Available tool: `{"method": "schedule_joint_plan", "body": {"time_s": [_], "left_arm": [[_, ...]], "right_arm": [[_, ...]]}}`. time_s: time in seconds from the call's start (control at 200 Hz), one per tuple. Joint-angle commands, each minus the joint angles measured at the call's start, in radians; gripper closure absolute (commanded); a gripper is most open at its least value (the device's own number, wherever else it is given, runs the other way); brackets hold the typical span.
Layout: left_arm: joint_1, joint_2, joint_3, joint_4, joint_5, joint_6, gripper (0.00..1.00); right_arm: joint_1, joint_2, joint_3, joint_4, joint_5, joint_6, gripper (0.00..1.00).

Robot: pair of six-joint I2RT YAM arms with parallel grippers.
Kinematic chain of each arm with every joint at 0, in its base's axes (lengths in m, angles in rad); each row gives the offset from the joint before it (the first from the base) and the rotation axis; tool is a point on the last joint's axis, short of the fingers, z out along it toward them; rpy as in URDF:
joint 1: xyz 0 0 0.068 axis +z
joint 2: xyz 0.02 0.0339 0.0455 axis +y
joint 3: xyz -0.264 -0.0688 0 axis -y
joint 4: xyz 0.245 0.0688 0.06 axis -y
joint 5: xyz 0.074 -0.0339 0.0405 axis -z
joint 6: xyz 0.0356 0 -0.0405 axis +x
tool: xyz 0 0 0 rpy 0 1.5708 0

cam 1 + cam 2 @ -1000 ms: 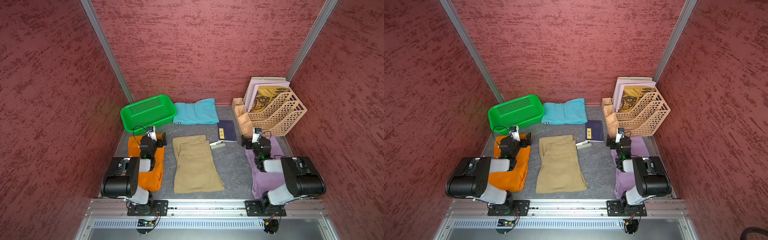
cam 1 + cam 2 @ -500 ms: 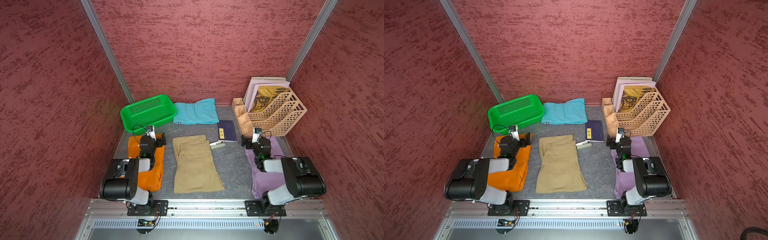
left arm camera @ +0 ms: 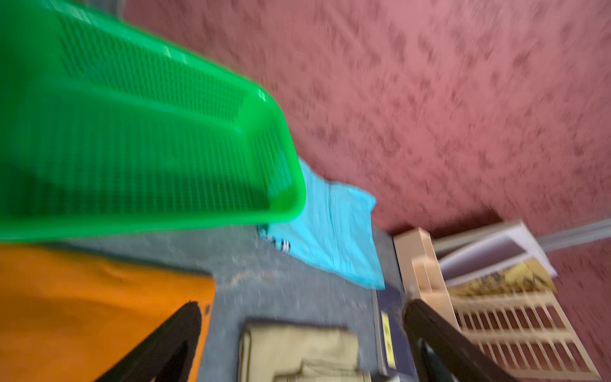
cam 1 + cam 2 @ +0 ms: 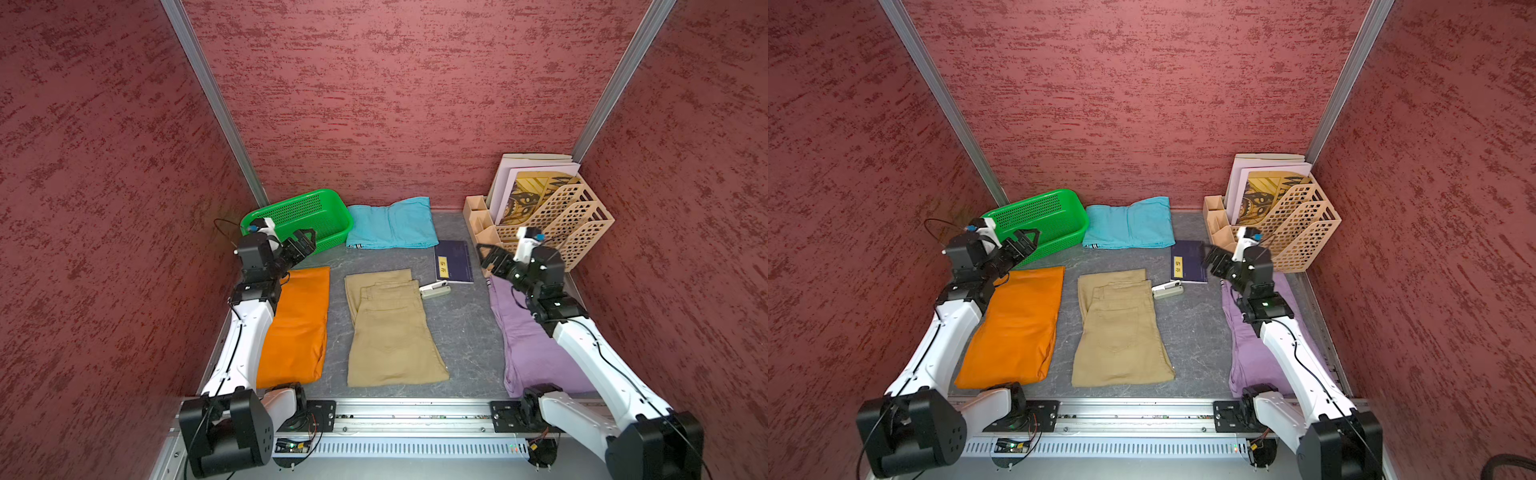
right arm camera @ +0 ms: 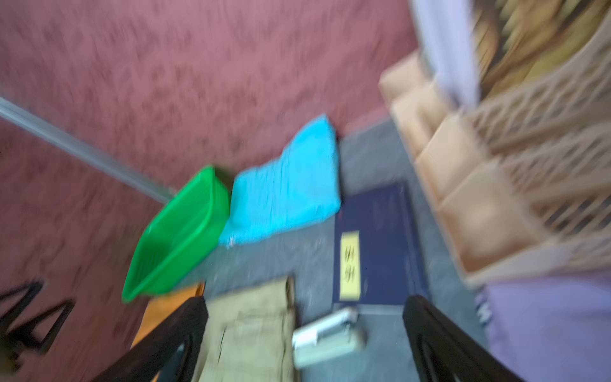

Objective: Put the folded long pants in the basket
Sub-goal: Pick up the long pant at the center of the board.

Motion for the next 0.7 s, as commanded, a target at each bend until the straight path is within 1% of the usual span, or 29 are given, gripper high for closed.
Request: {"method": "schedule_joint_plan", "body": {"time_s": [0.0, 0.045, 0.095, 0.115, 0.145, 0.195, 0.265, 0.301, 0.346, 0.496, 0.526, 0.556, 0.611, 0.696], "left_arm": [[-0.074, 0.014, 0.057, -0.372, 0.133, 0.081, 0.00], [-0.115, 0.005, 0.065, -0.413, 0.097, 0.115, 0.00], [-0.162, -0.010, 0.066, -0.438, 0.034, 0.140, 0.00], [-0.181, -0.014, 0.066, -0.443, 0.011, 0.147, 0.00], [-0.201, -0.016, 0.065, -0.447, -0.007, 0.154, 0.00], [-0.224, -0.007, 0.067, -0.449, -0.008, 0.158, 0.01], [-0.243, 0.015, 0.071, -0.451, -0.011, 0.148, 0.02], [-0.252, 0.026, 0.074, -0.449, -0.007, 0.147, 0.03], [-0.263, 0.040, 0.079, -0.449, -0.008, 0.148, 0.03], [-0.293, 0.073, 0.089, -0.445, -0.014, 0.138, 0.03], [-0.302, 0.079, 0.091, -0.445, -0.019, 0.135, 0.03], [-0.311, 0.084, 0.091, -0.442, -0.024, 0.135, 0.03], [-0.328, 0.095, 0.092, -0.437, -0.036, 0.132, 0.04], [-0.349, 0.116, 0.099, -0.435, -0.044, 0.130, 0.03]], "right_arm": [[0.187, 0.051, -0.019, -0.241, -0.112, 0.123, 0.05], [0.257, 0.094, -0.032, -0.228, -0.141, 0.148, 0.09], [0.335, 0.130, -0.047, -0.205, -0.122, 0.179, 0.12], [0.362, 0.145, -0.054, -0.185, -0.118, 0.191, 0.15], [0.399, 0.171, -0.061, -0.152, -0.116, 0.198, 0.21], [0.451, 0.226, -0.046, -0.131, -0.103, 0.196, 0.30], [0.484, 0.311, -0.016, -0.086, -0.114, 0.206, 0.49], [0.496, 0.352, -0.007, -0.042, -0.134, 0.222, 0.55], [0.512, 0.415, 0.010, 0.002, -0.155, 0.236, 0.66], [0.560, 0.588, 0.069, 0.012, -0.165, 0.239, 0.85], [0.561, 0.607, 0.065, 0.015, -0.169, 0.243, 0.88], [0.561, 0.618, 0.054, 0.011, -0.167, 0.243, 0.89], [0.559, 0.625, 0.036, -0.018, -0.145, 0.227, 0.89], [0.541, 0.637, 0.029, -0.123, -0.099, 0.169, 0.89]]}}
